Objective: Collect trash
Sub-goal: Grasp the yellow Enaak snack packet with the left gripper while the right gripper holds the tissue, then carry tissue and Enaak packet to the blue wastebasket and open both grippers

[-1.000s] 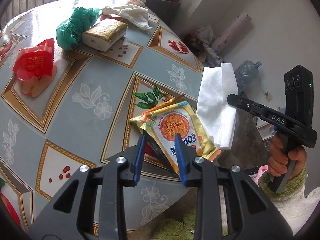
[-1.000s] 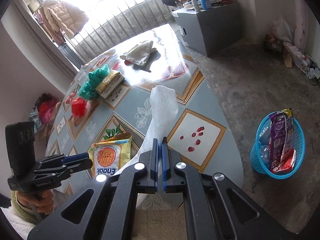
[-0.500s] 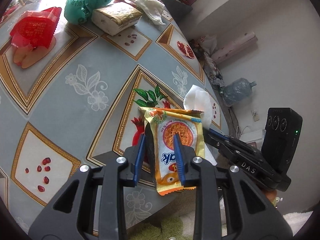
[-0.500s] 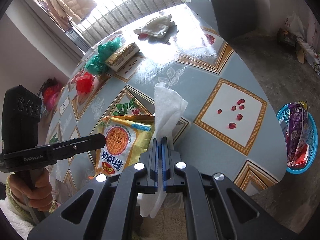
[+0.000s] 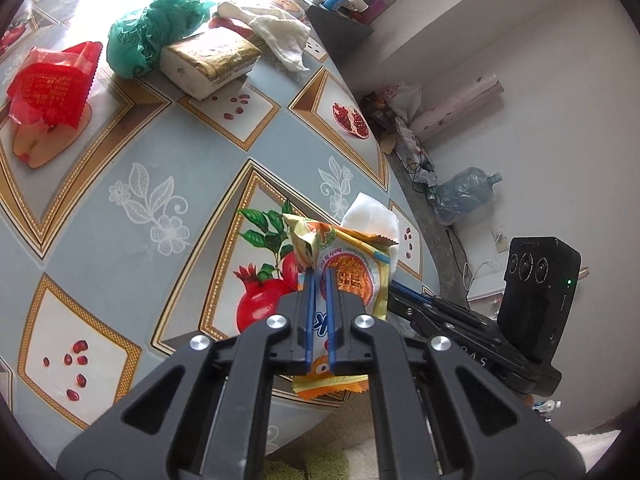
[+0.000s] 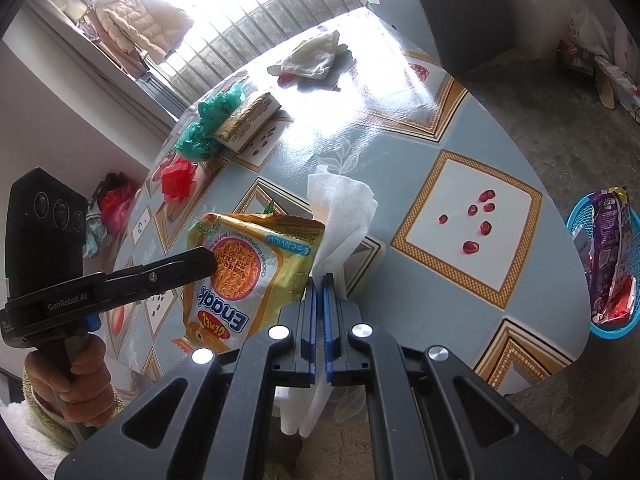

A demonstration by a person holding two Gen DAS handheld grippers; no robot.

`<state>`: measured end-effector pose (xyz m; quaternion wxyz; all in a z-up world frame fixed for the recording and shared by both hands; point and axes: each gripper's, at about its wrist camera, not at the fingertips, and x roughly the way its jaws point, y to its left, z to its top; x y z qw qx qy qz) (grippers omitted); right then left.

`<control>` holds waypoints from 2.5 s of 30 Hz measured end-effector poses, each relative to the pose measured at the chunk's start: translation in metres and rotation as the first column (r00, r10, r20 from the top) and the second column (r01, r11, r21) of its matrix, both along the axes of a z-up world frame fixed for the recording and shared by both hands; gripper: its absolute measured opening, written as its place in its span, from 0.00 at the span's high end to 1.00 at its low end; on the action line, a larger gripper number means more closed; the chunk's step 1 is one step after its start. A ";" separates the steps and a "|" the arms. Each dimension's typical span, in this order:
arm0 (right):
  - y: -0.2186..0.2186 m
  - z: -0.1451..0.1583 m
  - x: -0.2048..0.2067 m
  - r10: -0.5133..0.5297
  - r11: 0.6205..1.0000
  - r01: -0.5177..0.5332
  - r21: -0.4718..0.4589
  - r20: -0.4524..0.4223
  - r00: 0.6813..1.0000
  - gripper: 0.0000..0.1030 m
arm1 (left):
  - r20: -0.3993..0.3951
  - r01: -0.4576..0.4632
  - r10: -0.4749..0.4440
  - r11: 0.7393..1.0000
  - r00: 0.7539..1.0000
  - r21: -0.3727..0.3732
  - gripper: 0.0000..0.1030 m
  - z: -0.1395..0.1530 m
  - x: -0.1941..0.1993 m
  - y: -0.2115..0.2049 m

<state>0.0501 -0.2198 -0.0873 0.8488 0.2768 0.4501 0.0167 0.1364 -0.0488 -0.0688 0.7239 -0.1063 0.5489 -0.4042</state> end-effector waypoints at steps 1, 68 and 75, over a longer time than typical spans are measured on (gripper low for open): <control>0.000 0.000 0.000 0.000 1.000 0.000 0.005 0.001 1.000 0.97 | 0.003 0.003 -0.003 1.000 1.000 -0.001 1.00 0.001 0.000 0.000; -0.348 -0.171 -0.176 -0.814 0.474 0.838 0.270 -0.229 0.534 0.95 | 0.155 0.623 -0.688 0.713 0.709 0.322 0.94 -0.064 -0.081 -0.467; -0.369 -0.230 -0.173 -0.815 0.421 0.881 0.215 -0.336 0.472 0.57 | 0.090 0.595 -0.666 0.712 0.740 0.374 0.62 -0.104 -0.076 -0.489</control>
